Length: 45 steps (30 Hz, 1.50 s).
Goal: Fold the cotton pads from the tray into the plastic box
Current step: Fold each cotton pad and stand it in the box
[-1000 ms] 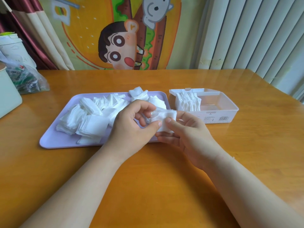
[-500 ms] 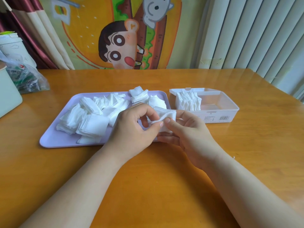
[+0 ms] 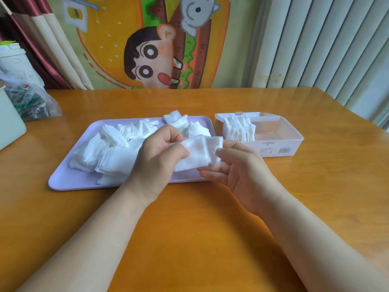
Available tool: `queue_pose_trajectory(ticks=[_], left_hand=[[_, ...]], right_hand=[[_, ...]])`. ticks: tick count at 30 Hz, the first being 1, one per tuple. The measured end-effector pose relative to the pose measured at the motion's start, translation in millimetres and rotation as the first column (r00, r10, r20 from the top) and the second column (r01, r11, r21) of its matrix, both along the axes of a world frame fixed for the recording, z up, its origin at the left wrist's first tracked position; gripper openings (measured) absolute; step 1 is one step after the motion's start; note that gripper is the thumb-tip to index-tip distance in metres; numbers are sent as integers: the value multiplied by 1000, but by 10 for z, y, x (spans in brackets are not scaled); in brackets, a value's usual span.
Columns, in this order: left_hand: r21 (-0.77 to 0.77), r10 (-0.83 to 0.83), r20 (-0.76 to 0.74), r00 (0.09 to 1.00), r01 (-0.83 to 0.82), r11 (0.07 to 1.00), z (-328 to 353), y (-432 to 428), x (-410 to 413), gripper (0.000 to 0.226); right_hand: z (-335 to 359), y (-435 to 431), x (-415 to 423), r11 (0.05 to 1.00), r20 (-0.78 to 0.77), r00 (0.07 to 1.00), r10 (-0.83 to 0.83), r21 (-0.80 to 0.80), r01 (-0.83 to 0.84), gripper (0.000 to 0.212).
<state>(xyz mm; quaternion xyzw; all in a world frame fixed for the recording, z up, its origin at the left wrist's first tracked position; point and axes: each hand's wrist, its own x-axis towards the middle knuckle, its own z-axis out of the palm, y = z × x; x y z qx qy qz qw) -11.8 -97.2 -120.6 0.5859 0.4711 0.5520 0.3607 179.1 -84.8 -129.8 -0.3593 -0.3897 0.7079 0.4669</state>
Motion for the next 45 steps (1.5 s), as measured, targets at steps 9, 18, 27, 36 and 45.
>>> queue_pose_trajectory(ticks=[9, 18, 27, 36, 45], left_hand=[[-61, -76, 55, 996, 79, 995, -33, 2, -35, 10], [-73, -27, 39, 999, 30, 997, -56, 17, -9, 20], [-77, 0, 47, 999, 3, 997, -102, 43, -2, 18], [-11, 138, -149, 979, -141, 990, -172, 84, -7, 32], [-252, -101, 39, 994, 107, 962, -84, 43, -84, 14]], right_hand=[[-49, 2, -7, 995, 80, 992, -94, 49, 91, 30], [-80, -7, -16, 989, 144, 987, -67, 141, 46, 23], [-89, -15, -7, 986, 112, 993, -43, 167, 24, 22], [-70, 25, 43, 978, 107, 992, 70, 189, -89, 38], [-75, -20, 22, 941, 328, 941, -82, 336, -35, 20]])
